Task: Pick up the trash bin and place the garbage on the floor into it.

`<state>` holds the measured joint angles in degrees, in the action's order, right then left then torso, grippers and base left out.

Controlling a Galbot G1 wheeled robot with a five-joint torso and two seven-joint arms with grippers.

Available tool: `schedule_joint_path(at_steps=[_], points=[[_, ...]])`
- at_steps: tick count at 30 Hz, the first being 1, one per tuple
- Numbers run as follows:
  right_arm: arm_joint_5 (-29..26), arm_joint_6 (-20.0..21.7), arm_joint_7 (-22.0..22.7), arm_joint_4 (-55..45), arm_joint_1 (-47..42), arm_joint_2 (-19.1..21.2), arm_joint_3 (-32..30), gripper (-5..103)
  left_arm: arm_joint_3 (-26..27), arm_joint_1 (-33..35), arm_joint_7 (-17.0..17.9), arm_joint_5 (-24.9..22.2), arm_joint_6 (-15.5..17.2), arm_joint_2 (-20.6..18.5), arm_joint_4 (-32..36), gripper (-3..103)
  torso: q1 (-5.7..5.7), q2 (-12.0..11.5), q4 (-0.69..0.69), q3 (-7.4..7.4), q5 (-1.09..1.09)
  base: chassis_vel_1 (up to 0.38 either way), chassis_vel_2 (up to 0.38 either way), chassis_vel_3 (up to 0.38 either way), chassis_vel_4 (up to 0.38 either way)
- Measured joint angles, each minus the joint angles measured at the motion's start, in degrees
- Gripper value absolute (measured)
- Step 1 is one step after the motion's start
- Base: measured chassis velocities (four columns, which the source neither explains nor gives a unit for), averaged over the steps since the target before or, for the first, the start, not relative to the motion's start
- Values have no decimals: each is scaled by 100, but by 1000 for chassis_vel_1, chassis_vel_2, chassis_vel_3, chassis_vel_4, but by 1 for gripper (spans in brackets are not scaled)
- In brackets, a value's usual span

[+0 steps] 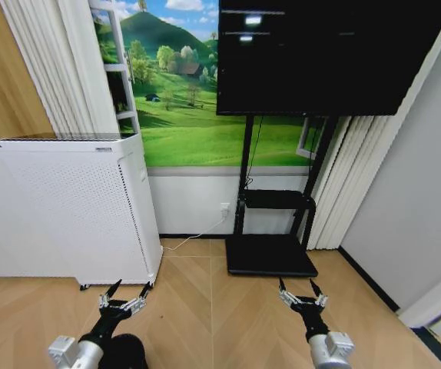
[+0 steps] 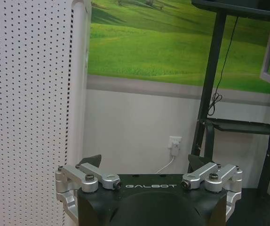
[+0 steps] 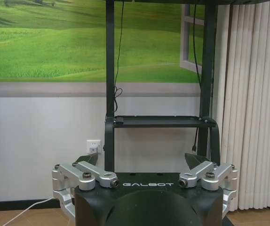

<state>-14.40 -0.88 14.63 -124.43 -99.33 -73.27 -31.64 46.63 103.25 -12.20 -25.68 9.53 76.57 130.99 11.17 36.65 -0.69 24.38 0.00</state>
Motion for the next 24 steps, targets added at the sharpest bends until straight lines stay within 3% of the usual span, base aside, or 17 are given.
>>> schedule_joint_path(at_steps=[11, 24], points=[[0, 0, 0, 0, 0, 0, 0, 100, 0, 0, 0, 0, 0, 0, 0, 100, 96, 246, 0, 151, 0, 0, 0, 0, 0], [0, 0, 0, 0, 1, 0, 0, 100, 0, -1, 0, 0, 0, 0, 0, 100, 99, 249, 0, 153, 0, 44, -40, -46, 43]])
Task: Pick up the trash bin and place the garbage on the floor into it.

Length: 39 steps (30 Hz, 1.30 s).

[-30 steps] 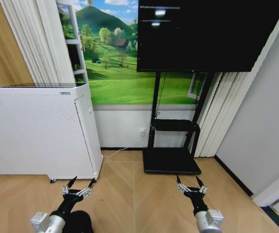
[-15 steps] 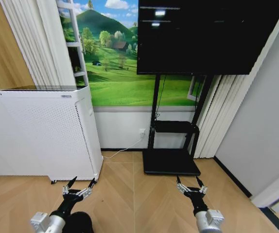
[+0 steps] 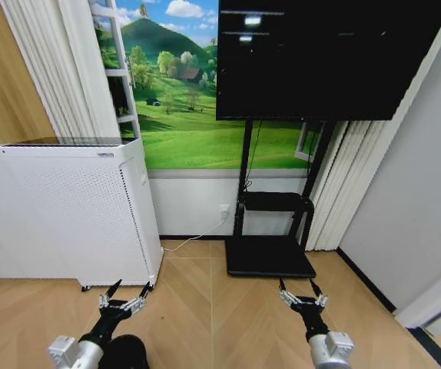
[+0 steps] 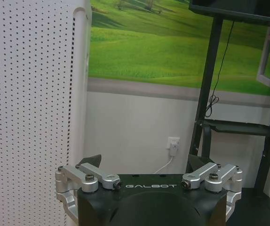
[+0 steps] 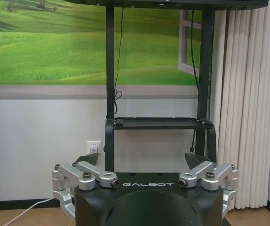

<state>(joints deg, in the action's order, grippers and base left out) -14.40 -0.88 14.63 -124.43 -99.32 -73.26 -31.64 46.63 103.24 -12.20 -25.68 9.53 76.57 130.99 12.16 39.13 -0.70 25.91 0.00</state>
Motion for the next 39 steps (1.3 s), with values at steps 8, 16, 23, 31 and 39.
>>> schedule_joint_path(at_steps=[8, 16, 23, 31, 39], points=[[0, 0, 0, 0, -1, 0, 0, 100, 0, 1, 0, 0, 0, 0, 0, 100, -9, -20, -1, -12, 2, 200, -200, -214, 203], [0, 0, 0, 0, -1, 0, 0, 100, 1, 0, 0, 0, 0, 0, 0, 100, -14, -34, 1, -20, 2, 285, -263, -283, 277], [0, 0, 1, 1, -2, -1, 0, 100, 1, 0, 0, 0, -1, 0, 1, 100, -19, -40, 0, -26, 0, 384, -324, -392, 329], [0, 0, 0, 1, -1, 0, 0, 100, 0, 0, 0, 0, -1, 0, 0, 100, -20, -46, 0, -28, 1, 407, -304, -402, 307], [0, 0, 1, 0, -1, 0, -1, 100, 0, 1, 1, 0, -1, 0, 0, 100, -23, -51, 1, -32, -8, 395, -289, -404, 309]])
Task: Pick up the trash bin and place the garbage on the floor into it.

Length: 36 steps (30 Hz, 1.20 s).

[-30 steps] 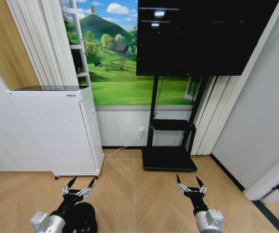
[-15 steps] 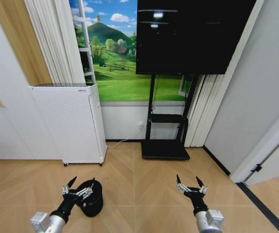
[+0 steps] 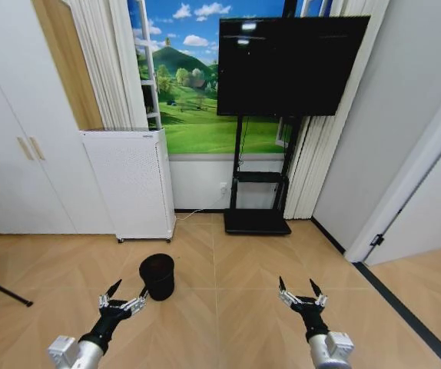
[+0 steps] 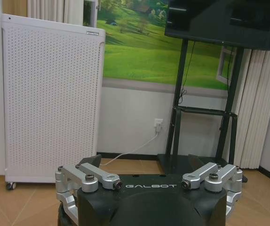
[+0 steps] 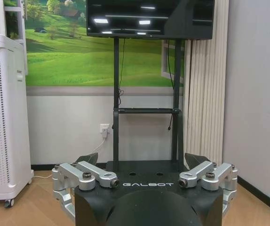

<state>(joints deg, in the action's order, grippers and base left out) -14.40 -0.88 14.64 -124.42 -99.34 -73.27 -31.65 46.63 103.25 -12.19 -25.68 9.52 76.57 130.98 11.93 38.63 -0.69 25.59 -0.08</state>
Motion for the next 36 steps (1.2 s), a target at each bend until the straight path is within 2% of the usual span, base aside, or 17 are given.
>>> schedule_joint_path(at_steps=[1, 5, 8, 13, 19, 36], points=[[0, 0, -1, 0, 0, 0, 2, 100, 2, 0, 3, 0, 0, 0, 1, 100, 1, 0, 0, 0, 12, 415, -299, -409, 294], [0, 0, -1, 0, 0, 0, 1, 100, 0, 0, 2, 0, 0, 0, 0, 100, 0, -2, 0, 0, 4, 404, -308, -396, 301], [0, 0, 0, 1, 1, 0, 1, 100, 0, 0, 4, 0, 0, 0, 1, 100, -1, -3, 0, -1, 10, 381, -315, -374, 350], [0, 0, -1, 0, -1, 0, 1, 100, 0, 2, 2, 0, 0, 0, 1, 100, -5, -1, 0, -4, 8, 298, -275, -274, 259], [0, 0, 0, 0, -2, 0, 1, 100, 0, -1, 1, 0, 0, 0, 1, 100, -4, -4, -2, -3, 11, 29, -71, -91, 94], [0, 0, 0, 0, 1, 0, 1, 100, 0, 0, -1, 0, 0, 0, 1, 100, -2, -7, 0, -4, 8, -22, 20, 34, -20]])
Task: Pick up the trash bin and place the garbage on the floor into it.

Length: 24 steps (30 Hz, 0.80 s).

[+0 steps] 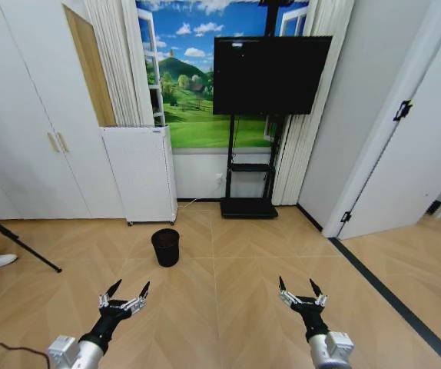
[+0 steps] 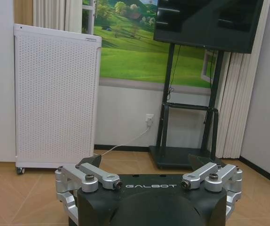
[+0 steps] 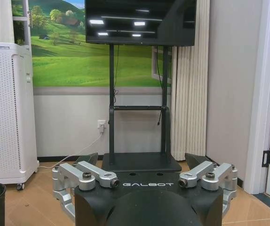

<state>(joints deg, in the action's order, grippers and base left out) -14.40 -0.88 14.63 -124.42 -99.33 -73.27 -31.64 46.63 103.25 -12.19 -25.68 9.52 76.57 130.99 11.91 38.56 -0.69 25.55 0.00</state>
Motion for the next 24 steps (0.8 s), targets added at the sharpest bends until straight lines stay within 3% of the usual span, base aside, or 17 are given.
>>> schedule_joint_path(at_steps=[24], points=[[0, 0, 0, 0, 0, 0, 0, 100, 0, 0, 0, 0, 0, 0, 0, 100, 0, 0, 0, 0, 0, 0, 0, 0, 0]])
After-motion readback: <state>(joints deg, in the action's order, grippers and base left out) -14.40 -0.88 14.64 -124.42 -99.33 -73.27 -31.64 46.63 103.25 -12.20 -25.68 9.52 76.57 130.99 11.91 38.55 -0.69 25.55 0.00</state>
